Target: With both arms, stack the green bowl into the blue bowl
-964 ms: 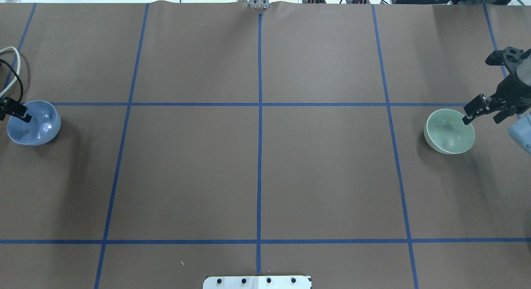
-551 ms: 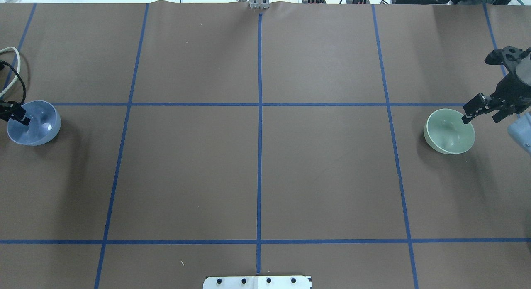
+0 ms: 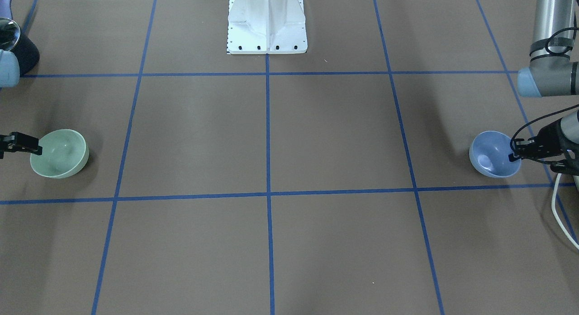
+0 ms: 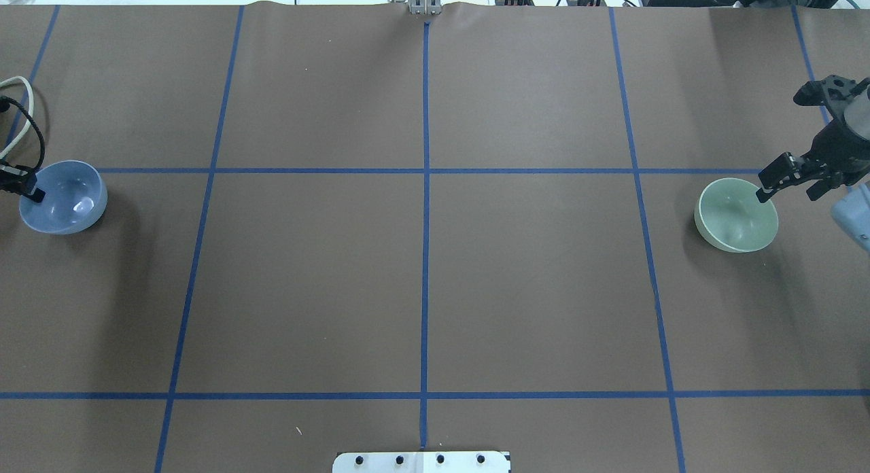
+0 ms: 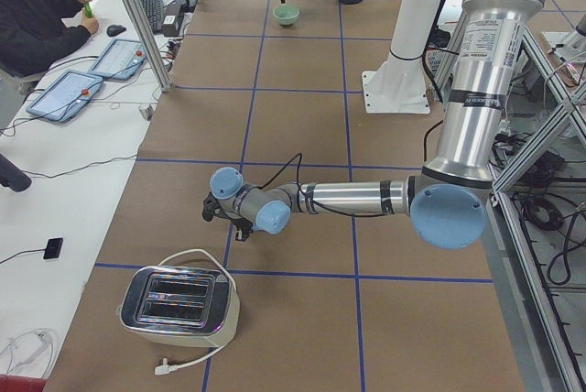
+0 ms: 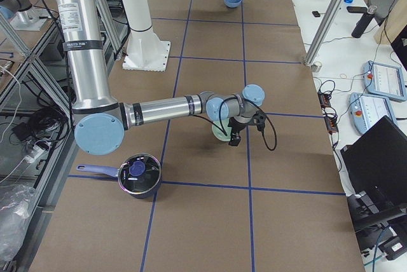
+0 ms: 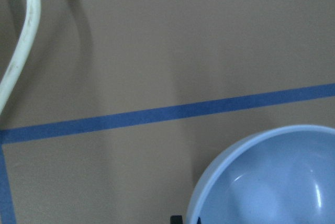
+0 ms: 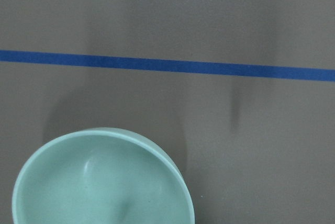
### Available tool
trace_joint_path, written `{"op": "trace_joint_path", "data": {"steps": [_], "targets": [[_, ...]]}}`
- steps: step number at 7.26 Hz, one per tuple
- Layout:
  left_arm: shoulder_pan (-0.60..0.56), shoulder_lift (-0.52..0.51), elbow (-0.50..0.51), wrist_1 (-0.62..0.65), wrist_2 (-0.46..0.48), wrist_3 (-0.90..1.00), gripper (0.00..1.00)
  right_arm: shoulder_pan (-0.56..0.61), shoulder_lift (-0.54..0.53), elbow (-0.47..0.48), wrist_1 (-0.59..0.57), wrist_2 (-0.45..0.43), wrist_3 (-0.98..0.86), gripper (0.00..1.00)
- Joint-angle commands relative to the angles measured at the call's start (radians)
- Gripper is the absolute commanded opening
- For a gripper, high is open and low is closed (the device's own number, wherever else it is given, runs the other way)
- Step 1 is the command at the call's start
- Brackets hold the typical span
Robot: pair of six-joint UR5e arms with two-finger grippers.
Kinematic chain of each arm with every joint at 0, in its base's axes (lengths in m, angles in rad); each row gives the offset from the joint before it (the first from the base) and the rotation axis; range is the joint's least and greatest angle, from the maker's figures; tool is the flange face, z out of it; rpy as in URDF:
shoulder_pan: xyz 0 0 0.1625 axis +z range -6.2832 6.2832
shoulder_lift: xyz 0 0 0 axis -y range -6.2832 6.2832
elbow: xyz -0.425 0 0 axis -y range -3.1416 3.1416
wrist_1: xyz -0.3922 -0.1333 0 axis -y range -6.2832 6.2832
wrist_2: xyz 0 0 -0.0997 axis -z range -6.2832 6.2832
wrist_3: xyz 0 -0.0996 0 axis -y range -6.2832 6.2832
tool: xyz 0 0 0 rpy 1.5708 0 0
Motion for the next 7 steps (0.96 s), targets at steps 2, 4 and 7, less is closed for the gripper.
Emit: {"op": "trace_joint_path", "data": {"steps": [2, 4, 7], "targets": [[0.000, 0.000, -0.078, 0.046, -0.152, -0.008, 0.00, 0.000, 0.001, 0.003, 0.000, 0.000, 0.000, 0.99], [-0.002, -0.025, -0.176, 0.132, -0.197, -0.092, 0.00, -0.002, -0.003, -0.003, 0.000, -0.002, -0.006, 0.97], [0.043, -0.075, -0.222, 0.124, -0.200, -0.257, 0.00, -0.029, -0.007, -0.076, 0.059, -0.005, -0.009, 0.97]]}}
